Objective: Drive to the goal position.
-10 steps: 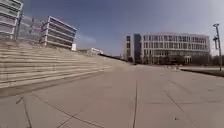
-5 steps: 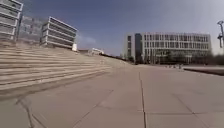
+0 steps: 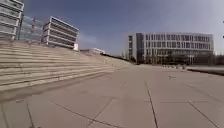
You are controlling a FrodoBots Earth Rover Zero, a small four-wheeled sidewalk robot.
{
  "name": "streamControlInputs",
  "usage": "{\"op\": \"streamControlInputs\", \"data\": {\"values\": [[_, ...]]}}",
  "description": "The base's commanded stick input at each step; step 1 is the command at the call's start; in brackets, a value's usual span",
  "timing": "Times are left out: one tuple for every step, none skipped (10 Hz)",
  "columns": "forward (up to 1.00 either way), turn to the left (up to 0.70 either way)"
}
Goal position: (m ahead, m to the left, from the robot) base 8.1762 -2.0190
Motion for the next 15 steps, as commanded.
{"op": "streamControlInputs", "data": {"values": [[0.7, 0.0], [0.7, 0.0], [0.7, 0.0], [0.7, 0.0], [0.7, 0.0], [0.7, 0.0], [0.7, 0.0], [0.7, 0.0], [0.7, 0.0], [0.7, -0.16], [0.7, -0.35], [0.7, -0.35], [0.7, -0.22], [0.7, 0.0], [0.7, 0.0]]}}
